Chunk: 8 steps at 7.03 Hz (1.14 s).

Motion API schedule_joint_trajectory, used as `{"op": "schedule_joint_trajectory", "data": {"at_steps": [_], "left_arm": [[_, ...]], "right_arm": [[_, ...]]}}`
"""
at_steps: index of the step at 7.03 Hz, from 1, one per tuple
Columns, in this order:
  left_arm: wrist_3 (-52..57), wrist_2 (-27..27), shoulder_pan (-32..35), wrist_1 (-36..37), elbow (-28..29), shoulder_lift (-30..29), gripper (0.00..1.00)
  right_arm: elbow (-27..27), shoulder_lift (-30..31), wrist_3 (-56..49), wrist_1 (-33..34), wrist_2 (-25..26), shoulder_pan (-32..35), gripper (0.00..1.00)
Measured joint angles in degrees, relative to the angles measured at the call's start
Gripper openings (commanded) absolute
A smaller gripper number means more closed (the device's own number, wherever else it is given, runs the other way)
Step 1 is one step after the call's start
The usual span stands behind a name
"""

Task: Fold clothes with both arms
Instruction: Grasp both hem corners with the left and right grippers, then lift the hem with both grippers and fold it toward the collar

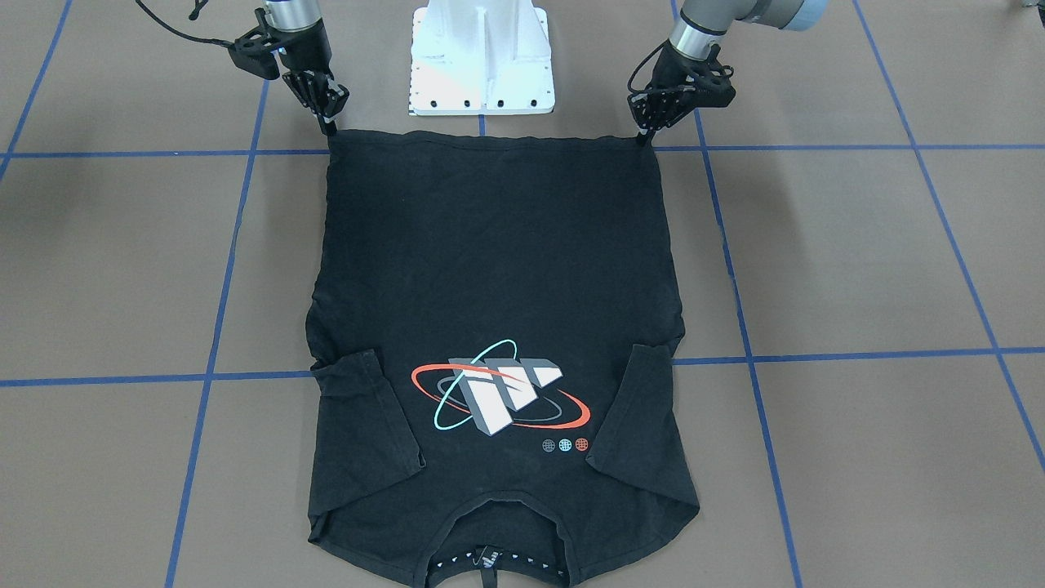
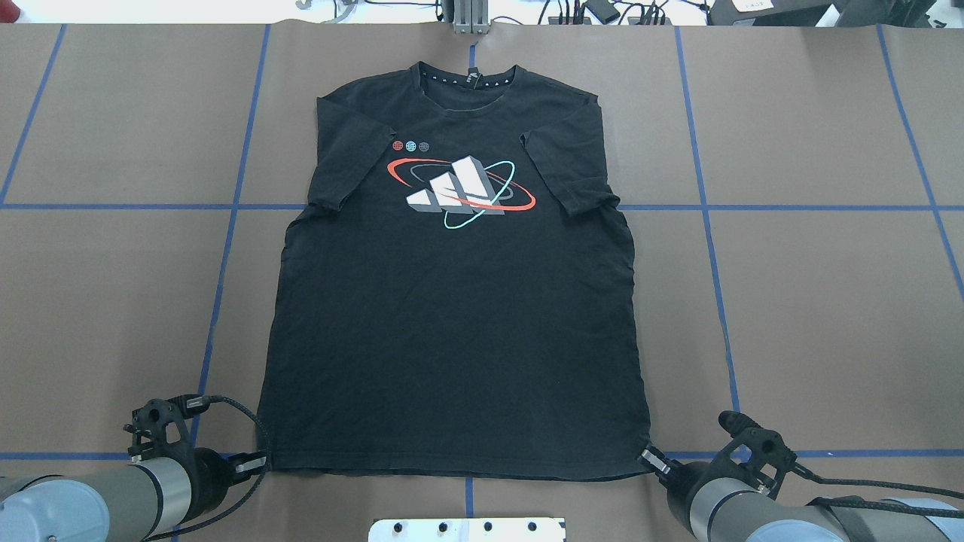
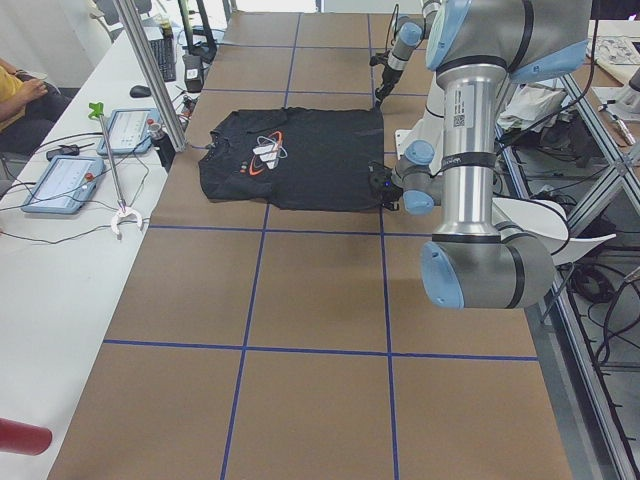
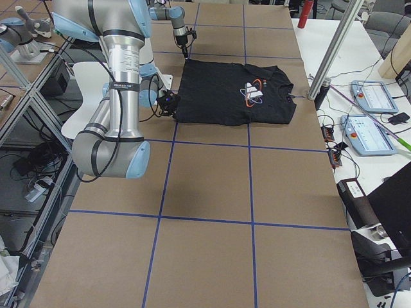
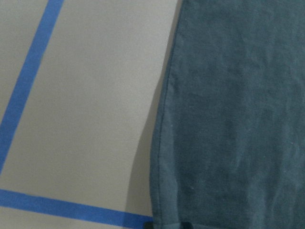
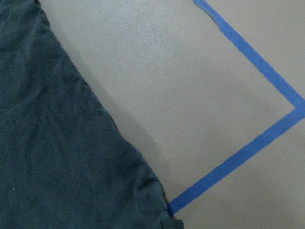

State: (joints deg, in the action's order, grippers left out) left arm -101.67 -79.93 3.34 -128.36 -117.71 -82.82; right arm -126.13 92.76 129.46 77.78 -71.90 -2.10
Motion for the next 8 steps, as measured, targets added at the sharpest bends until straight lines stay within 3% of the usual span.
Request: {"op": "schedule_joint_trajectory", "data": {"at_steps": [4,8], "left_arm": [[-0.3,-0.5,-0.1,0.1,-4.6,2.7,0.00],[-3.1,-1.8,-0.4,0.2,-9.4,2.7,0.00]], "right_arm": [[-1.8,1.6,0.0,0.0,-0.3,-0.6,0.00],[-7.9,7.3,0.1,0.0,-0.8,-4.2,0.00]]}}
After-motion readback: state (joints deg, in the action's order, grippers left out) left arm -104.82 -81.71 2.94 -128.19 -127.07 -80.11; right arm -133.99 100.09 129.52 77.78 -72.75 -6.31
